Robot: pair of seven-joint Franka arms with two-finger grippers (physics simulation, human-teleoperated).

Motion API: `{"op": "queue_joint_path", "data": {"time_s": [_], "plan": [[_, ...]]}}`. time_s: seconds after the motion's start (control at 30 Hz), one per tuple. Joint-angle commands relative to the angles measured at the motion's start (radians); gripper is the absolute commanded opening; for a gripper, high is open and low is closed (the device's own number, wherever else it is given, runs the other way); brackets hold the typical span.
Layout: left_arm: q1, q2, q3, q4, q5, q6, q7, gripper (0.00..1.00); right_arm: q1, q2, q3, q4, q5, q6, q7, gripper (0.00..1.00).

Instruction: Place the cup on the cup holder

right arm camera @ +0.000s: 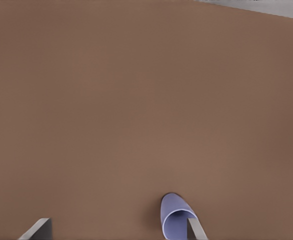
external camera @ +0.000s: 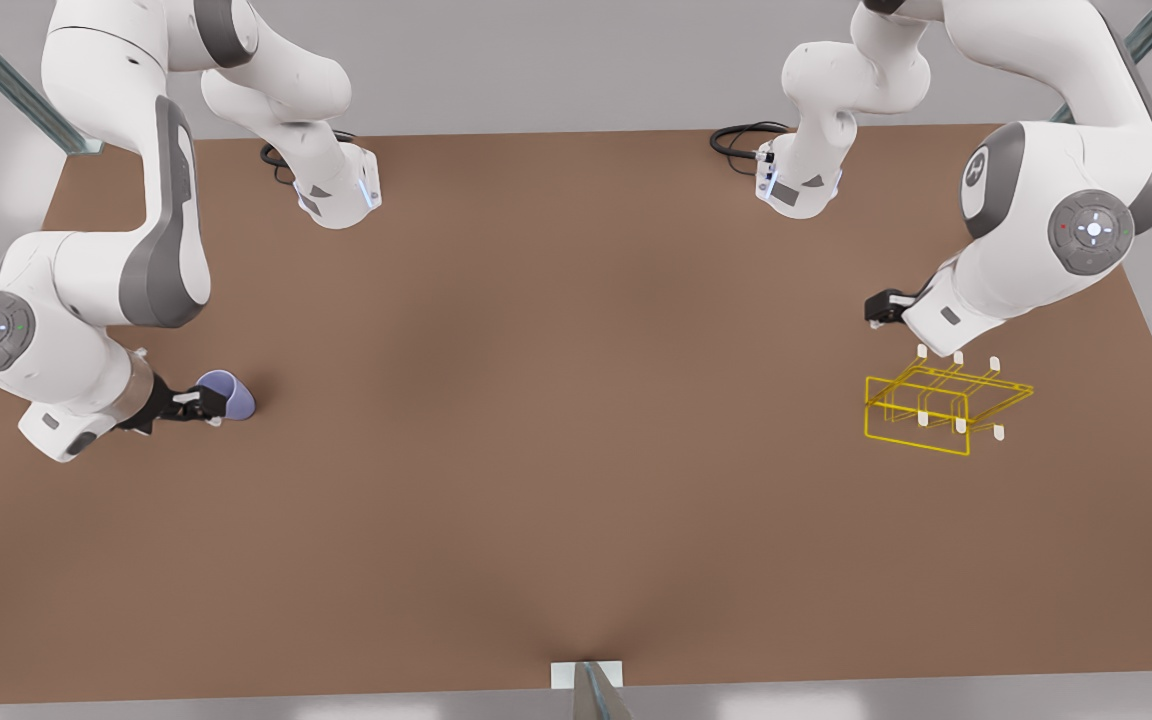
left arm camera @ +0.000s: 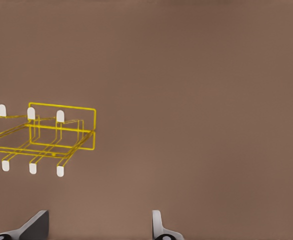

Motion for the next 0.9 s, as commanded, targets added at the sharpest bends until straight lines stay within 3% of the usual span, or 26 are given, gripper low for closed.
{"op": "queue_joint_path", "data": {"time_s": [0.0,0.13,0.2,0.23,0.33,0.67,0.87], "plan": [[0.001,-0.002,0.001,-0.001,0.002,0.004,-0.008,1.0,-0.011,0.003,0.0,-0.017,-0.001,0.026,-0.038,1.0],[0.001,0.01,0.003,-0.001,-0.001,-0.003,-0.007,1.0,-0.021,-0.003,0.001,-0.095,0.03,0.058,-0.037,1.0],[0.001,0.009,0.003,-0.01,0.001,-0.012,-0.005,1.0,-0.011,-0.078,0.004,-0.234,0.029,0.107,-0.002,1.0],[0.001,0.007,0.003,-0.019,0.002,-0.009,-0.004,1.0,-0.01,-0.165,0.007,-0.386,0.029,0.219,0.001,1.0],[0.001,0.006,0.001,-0.03,0.001,-0.014,0.004,1.0,-0.001,-0.239,0.026,-0.53,0.029,0.235,0.113,1.0],[-0.001,-0.001,-0.002,-0.028,-0.004,-0.02,0.004,1.0,-0.073,-0.159,0.018,-0.557,0.03,0.302,0.19,1.0],[-0.001,0.001,-0.002,-0.028,-0.003,-0.02,0.004,1.0,-0.102,-0.141,0.018,-0.658,0.027,0.424,0.135,1.0]]}}
